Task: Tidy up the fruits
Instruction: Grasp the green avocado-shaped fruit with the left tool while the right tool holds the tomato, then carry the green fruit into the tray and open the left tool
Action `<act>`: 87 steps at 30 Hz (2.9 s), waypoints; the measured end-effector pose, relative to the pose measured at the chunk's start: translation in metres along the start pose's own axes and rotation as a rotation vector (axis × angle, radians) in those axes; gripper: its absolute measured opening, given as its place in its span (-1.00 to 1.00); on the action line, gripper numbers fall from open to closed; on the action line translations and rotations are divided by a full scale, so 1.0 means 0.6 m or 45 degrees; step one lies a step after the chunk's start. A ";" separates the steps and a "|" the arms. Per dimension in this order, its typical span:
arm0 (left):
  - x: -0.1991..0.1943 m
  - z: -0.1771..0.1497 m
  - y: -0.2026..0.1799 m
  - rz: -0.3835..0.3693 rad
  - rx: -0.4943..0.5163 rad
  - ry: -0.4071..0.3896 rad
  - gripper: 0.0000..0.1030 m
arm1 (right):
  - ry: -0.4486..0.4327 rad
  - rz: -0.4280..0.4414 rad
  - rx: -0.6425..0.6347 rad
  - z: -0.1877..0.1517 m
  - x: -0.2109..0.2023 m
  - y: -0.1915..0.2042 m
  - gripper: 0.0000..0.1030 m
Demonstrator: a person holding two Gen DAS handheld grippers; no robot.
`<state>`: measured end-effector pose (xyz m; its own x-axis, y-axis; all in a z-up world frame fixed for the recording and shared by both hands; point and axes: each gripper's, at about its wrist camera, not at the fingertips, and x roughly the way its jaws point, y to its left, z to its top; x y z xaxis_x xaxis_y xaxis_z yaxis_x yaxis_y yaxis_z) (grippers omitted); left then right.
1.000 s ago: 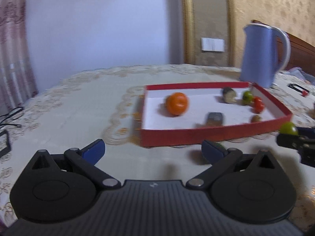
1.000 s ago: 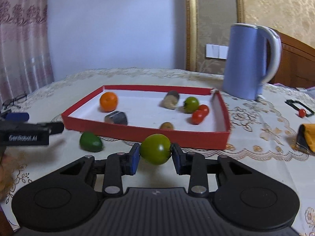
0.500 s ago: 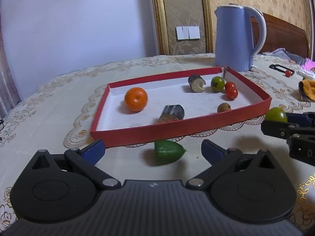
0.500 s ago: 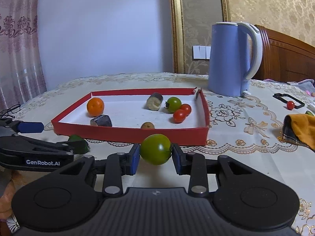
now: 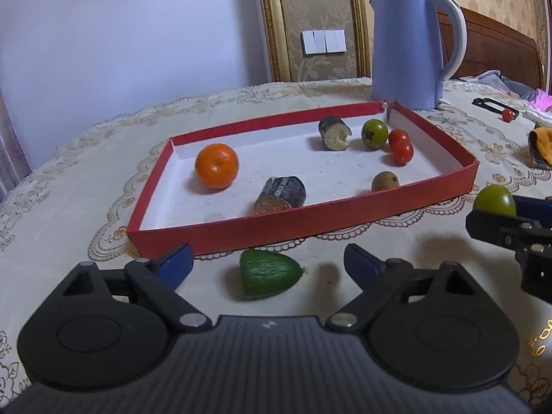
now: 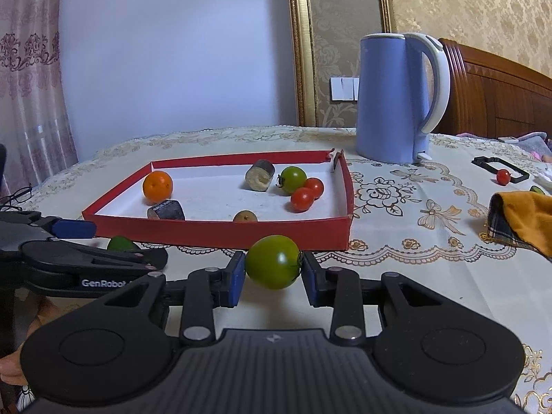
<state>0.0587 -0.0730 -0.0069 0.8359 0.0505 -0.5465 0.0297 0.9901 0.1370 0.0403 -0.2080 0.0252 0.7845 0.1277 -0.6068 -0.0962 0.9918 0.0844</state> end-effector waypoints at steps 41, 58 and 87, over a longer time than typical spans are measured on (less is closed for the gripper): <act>-0.045 0.035 0.047 -0.048 -0.073 -0.064 -0.44 | -0.046 -0.003 0.013 -0.002 -0.020 -0.003 -0.34; -0.013 0.136 0.031 0.068 -0.006 -0.171 -0.44 | -0.078 0.011 0.016 -0.001 -0.037 -0.002 -0.34; 0.134 0.187 -0.015 0.137 0.117 -0.114 0.02 | -0.080 0.011 0.033 -0.005 -0.042 -0.010 -0.34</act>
<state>0.1868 -0.0926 0.0405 0.8823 0.1394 -0.4495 -0.0158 0.9633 0.2678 0.0193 -0.2172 0.0376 0.8206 0.1344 -0.5555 -0.0878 0.9901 0.1100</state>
